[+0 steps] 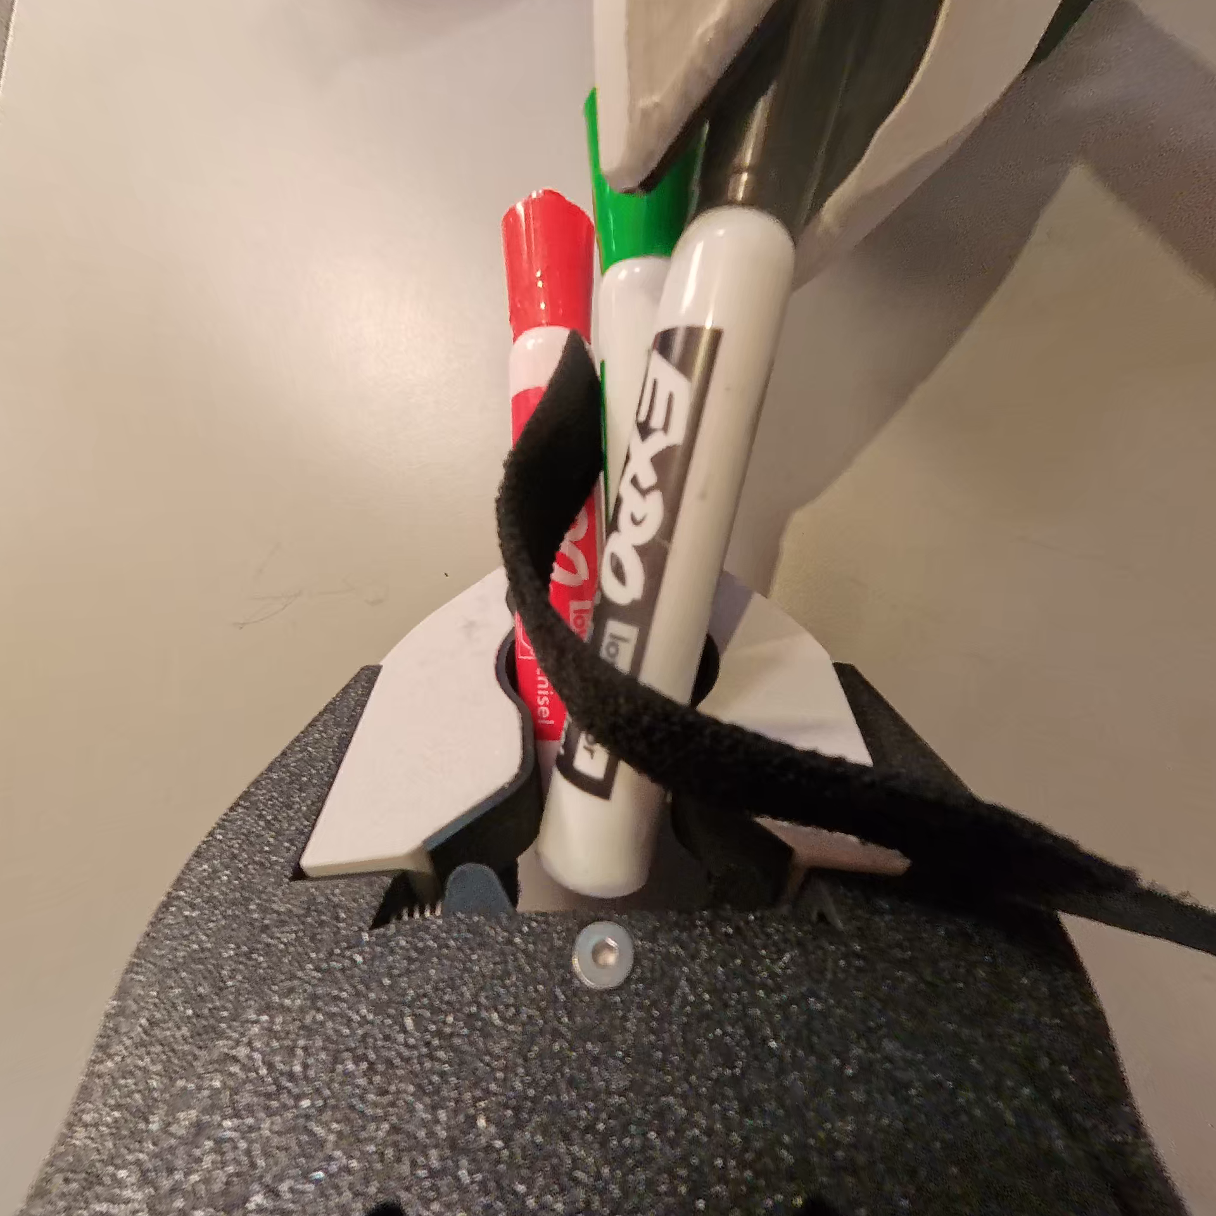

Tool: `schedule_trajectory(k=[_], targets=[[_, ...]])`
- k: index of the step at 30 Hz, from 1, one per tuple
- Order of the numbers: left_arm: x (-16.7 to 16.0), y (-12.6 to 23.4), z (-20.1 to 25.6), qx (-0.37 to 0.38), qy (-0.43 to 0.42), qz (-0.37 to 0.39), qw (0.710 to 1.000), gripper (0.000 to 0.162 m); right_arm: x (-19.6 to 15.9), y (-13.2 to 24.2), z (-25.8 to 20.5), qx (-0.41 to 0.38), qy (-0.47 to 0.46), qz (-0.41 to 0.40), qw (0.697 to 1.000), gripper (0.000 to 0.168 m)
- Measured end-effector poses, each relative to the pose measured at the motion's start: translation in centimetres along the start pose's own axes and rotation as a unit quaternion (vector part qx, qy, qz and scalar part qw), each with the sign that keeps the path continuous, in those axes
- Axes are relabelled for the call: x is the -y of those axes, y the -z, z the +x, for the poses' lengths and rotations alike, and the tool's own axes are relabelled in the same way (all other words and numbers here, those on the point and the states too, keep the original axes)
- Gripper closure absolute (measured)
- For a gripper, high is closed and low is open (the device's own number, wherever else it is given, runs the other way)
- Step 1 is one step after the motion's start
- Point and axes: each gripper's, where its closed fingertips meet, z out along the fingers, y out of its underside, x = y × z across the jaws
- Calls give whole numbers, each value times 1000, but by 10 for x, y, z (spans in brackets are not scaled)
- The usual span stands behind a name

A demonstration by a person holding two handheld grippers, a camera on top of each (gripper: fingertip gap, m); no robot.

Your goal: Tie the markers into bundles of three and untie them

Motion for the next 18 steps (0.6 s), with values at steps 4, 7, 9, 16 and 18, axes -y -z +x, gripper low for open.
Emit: schedule_trajectory(k=[4, 7, 9, 16, 18], targets=[[-5, 2, -6, 8, 8, -2, 1000, 118, 2, 8, 7, 8, -17, 20, 1000, 148], [-11, 10, -17, 15, 31, 6, 999, 117, 2, 20, 18, 15, -57, 34, 998, 148], [-13, 15, -25, 18, 50, 19, 998, 117, -2, 28, 17, 50, -93, 38, 994, 148], [-8, 24, -30, 10, 100, 50, 994, 117, -29, 38, -24, 227, -263, 1, 938, 149], [-4, 22, -25, -4, 110, 54, 993, 117, -44, 34, -38, 259, -287, -41, 921, 149]])
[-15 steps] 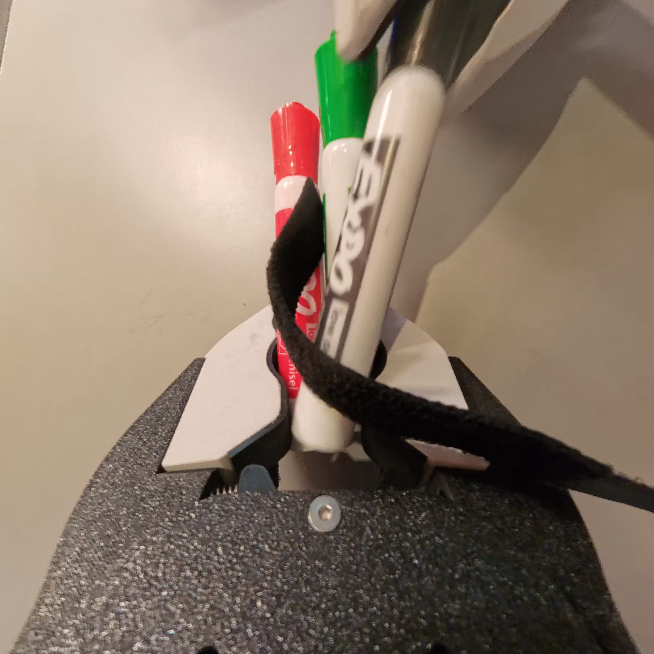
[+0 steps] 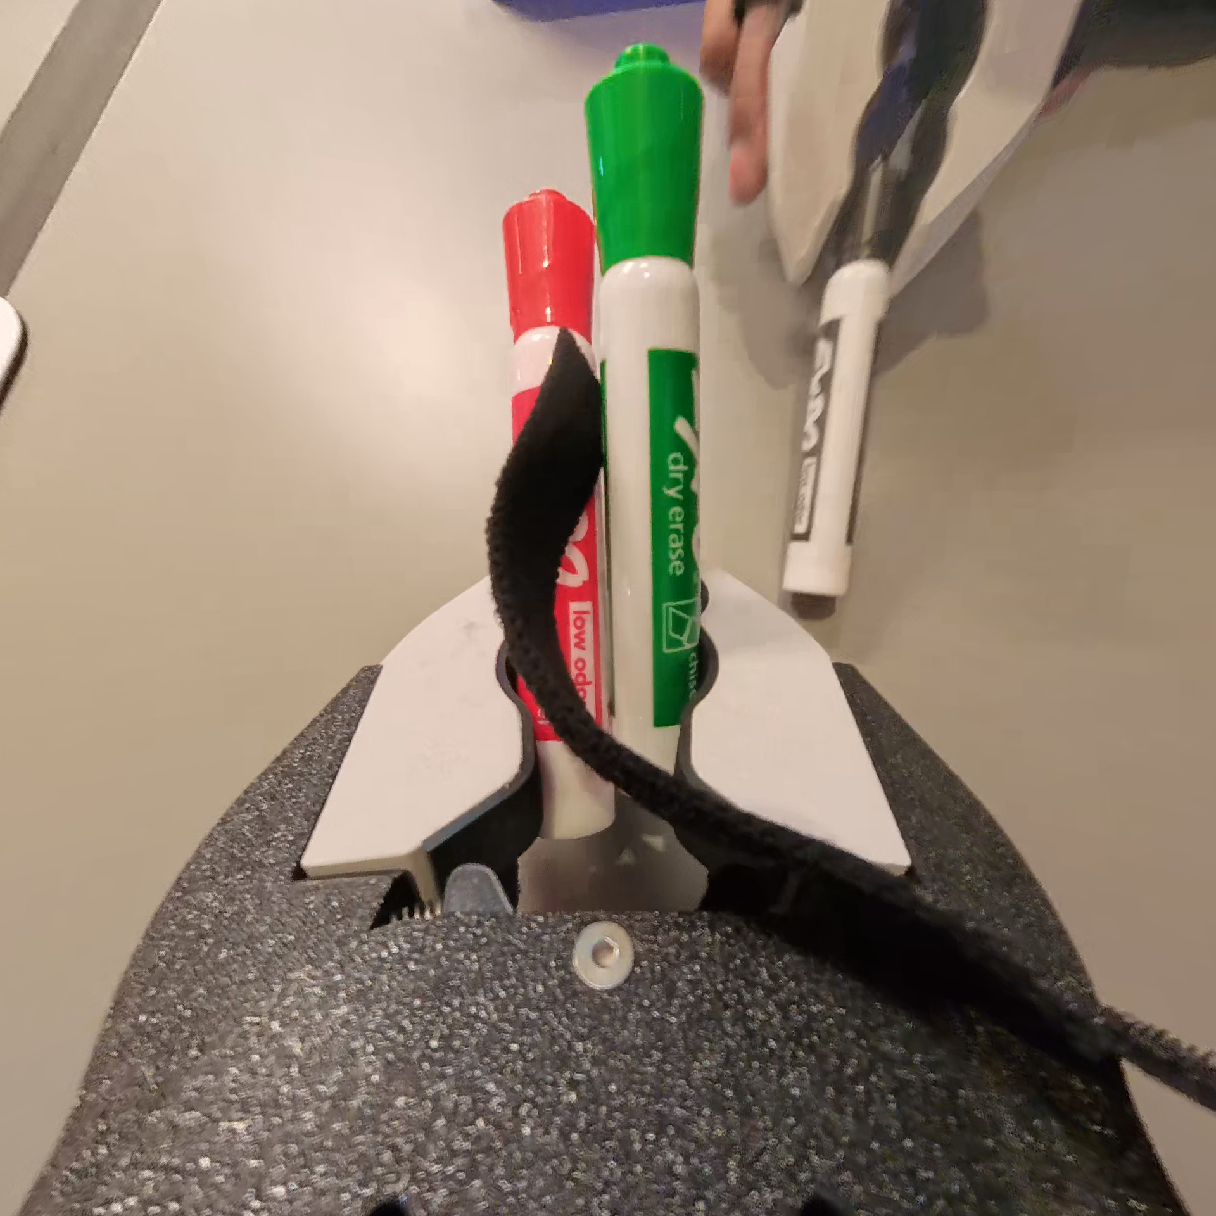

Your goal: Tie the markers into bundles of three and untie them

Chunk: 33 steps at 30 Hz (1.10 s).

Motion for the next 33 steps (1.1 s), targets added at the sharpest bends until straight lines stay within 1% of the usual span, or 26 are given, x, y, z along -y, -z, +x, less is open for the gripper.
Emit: schedule_trajectory(k=[3, 5, 7, 10, 13, 14, 18, 22, 26, 28, 30, 33], targets=[[4, -5, 8, -9, 3, 0, 1000, 117, -20, -9, 5, -19, -2, -62, 998, 148], [6, -7, 15, -15, -1, -1, 1000, 117, -26, -12, 7, -30, 5, -86, 996, 143], [6, -9, 20, -20, -1, -5, 1000, 117, -27, -13, 8, -35, 2, -92, 995, 138], [7, -10, 25, -26, 5, -8, 1000, 117, -28, -10, 14, -51, 3, -100, 994, 123], [5, -9, 30, -28, 0, -16, 999, 117, -18, -6, 27, -96, 23, -80, 992, 113], [4, -9, 33, -29, -2, -21, 999, 117, -11, -4, 32, -114, 33, -65, 991, 112], [1, -9, 43, -29, -11, -45, 998, 117, 19, 1, 31, -149, 82, -8, 985, 110], [4, -11, 57, -49, -22, -52, 997, 117, 42, -2, 21, -140, 75, 41, 986, 112], [5, -12, 67, -74, -23, -53, 996, 116, 44, -11, 11, -118, 76, 44, 989, 115], [8, -12, 72, -91, -14, -43, 995, 116, 44, -14, 9, -118, 78, 41, 989, 122], [12, -11, 76, -110, 4, -29, 993, 116, 45, -15, 13, -139, 78, 41, 986, 130], [20, -8, 78, -135, 37, -1, 990, 117, 52, -12, 20, -158, 57, 55, 984, 130]])
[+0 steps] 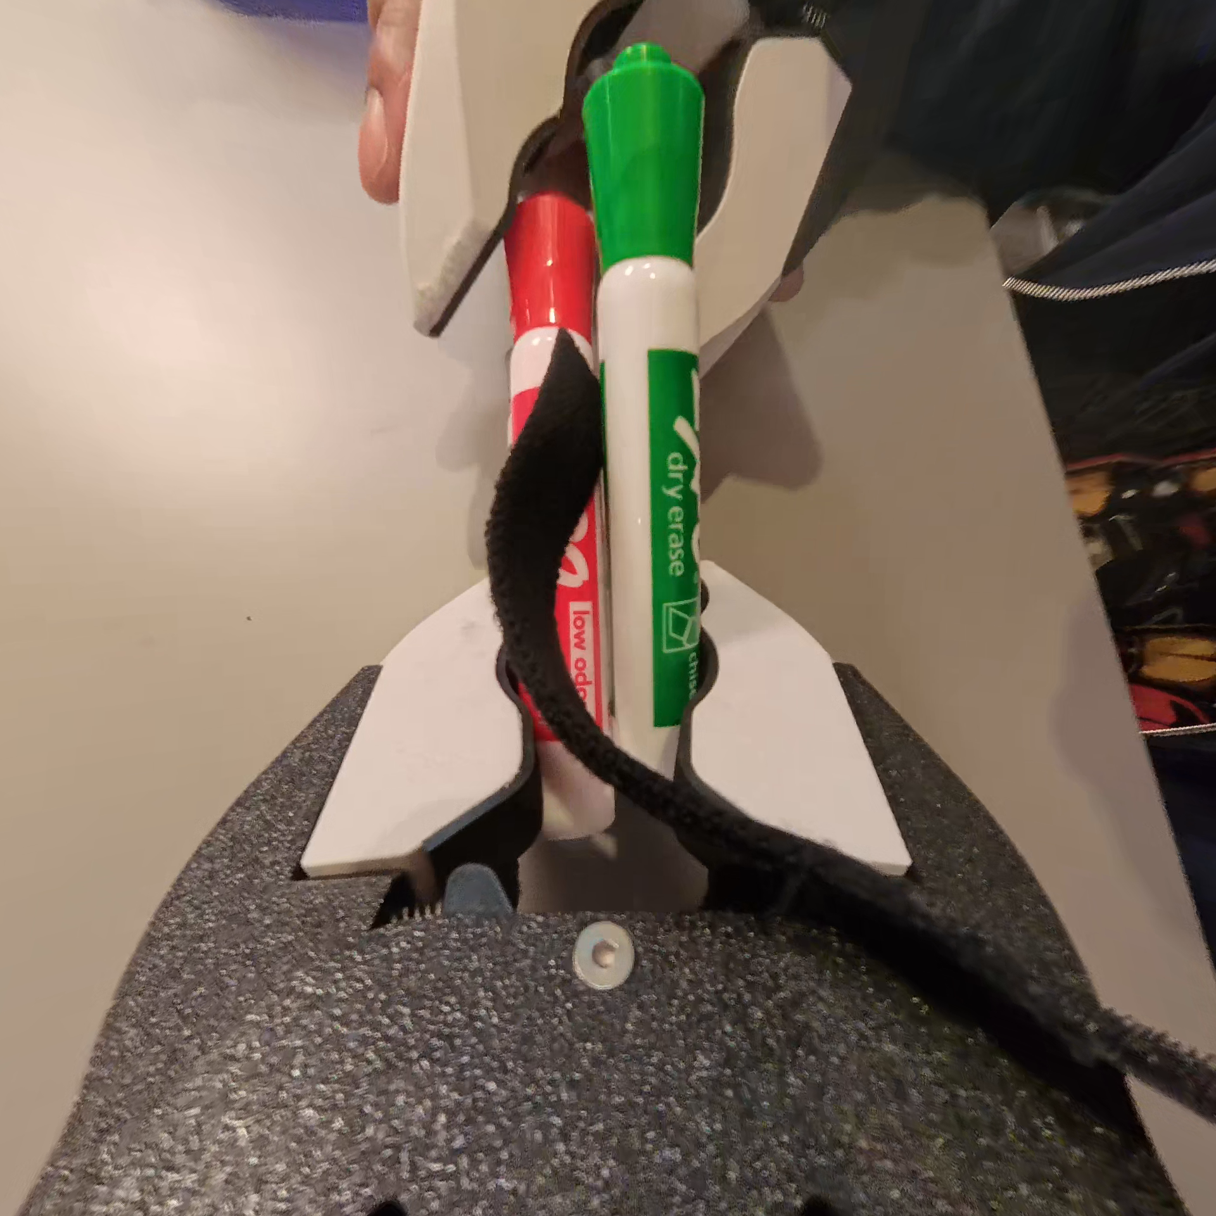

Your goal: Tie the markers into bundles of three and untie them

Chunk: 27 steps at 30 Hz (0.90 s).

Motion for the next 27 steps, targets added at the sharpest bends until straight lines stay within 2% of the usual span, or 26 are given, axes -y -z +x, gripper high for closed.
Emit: schedule_trajectory(k=[4, 6, 11, 14, 17, 19, 22, 25, 27], targets=[[11, 5, 8, -53, 47, 47, 996, 117, 15, 8, 6, 8, -53, 58, 997, 124], [14, 6, 10, -75, 69, 59, 993, 117, 21, 15, 11, 3, -52, 86, 995, 123], [15, 7, 14, -126, 122, 80, 981, 116, 15, 17, 13, -10, -14, 65, 998, 114], [22, 10, 21, -154, 123, 103, 975, 116, 14, 10, 6, 29, -73, 67, 995, 103], [29, 12, 26, -172, 123, 124, 969, 116, 22, 9, 1, 61, -131, 94, 985, 103], [29, 10, 26, -171, 123, 120, 970, 116, 29, 11, 2, 72, -162, 112, 978, 105], [24, 6, 17, -125, 111, 101, 981, 116, 31, 15, 10, 68, -187, 119, 973, 115], [21, 5, 4, -57, 102, 91, 989, 116, 27, 19, 21, 29, -165, 112, 979, 121], [25, 9, 5, -51, 107, 113, 987, 116, 25, 20, 23, 26, -162, 106, 981, 119]])
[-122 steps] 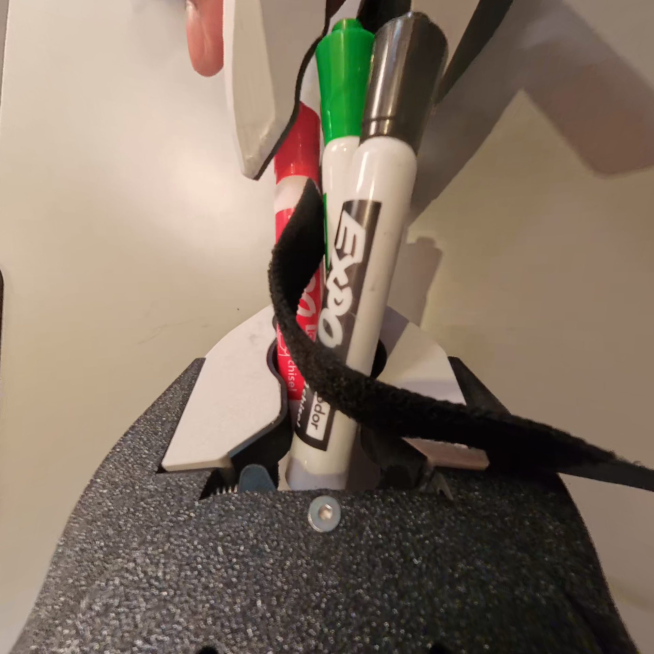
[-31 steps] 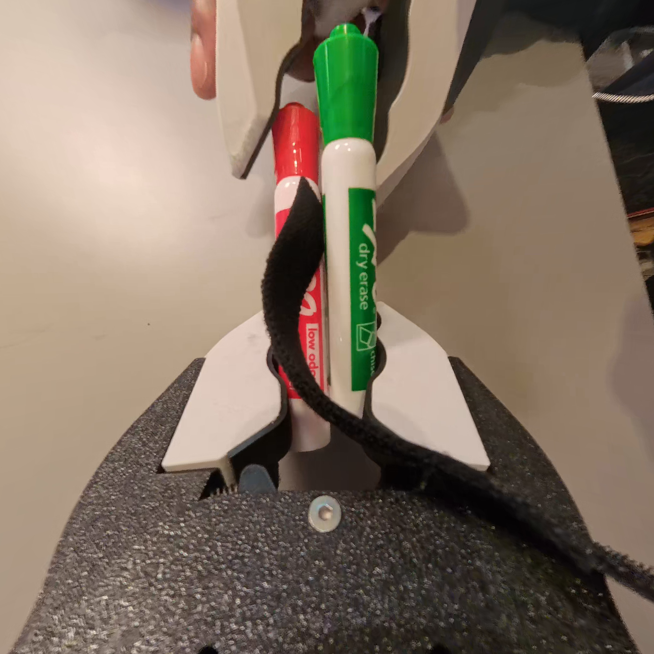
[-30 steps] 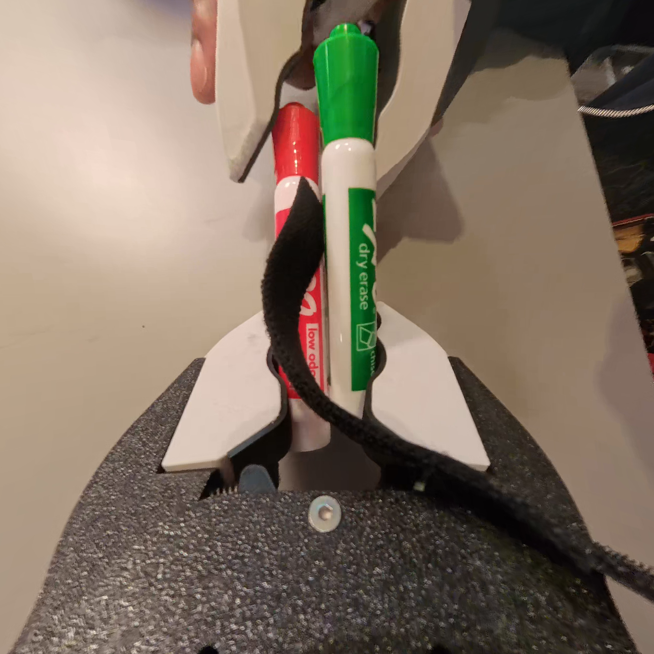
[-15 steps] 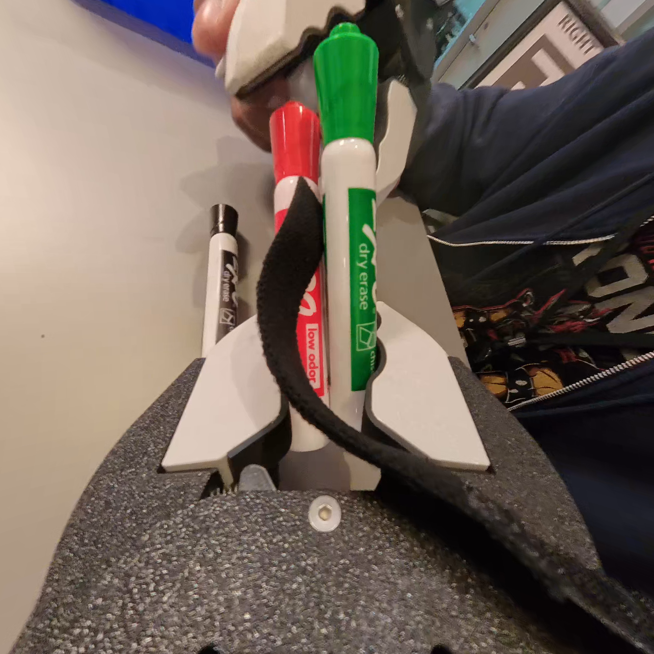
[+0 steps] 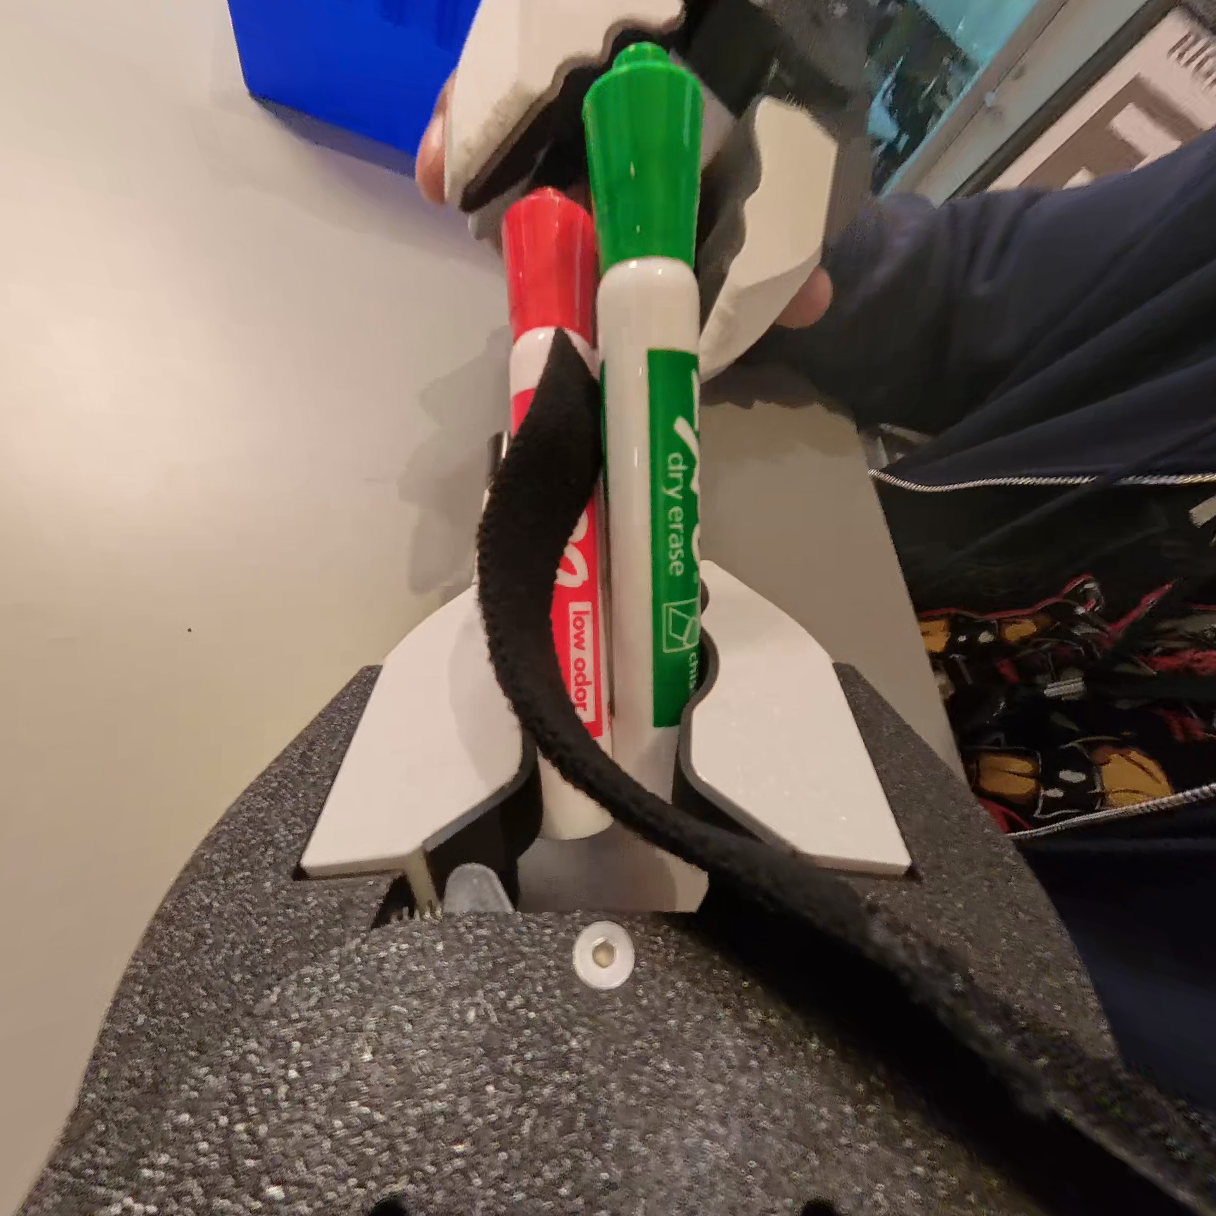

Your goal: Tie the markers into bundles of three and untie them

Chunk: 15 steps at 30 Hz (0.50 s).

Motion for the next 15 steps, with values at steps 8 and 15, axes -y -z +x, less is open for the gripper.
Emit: schedule_trajectory(k=[8, 15], targets=[[28, 10, 58, -199, 61, 137, 968, 116, 36, -12, -33, 125, -150, 109, 975, 110], [27, 7, 87, -290, 60, 140, 945, 116, 57, -26, -61, 201, -189, 157, 948, 133]])
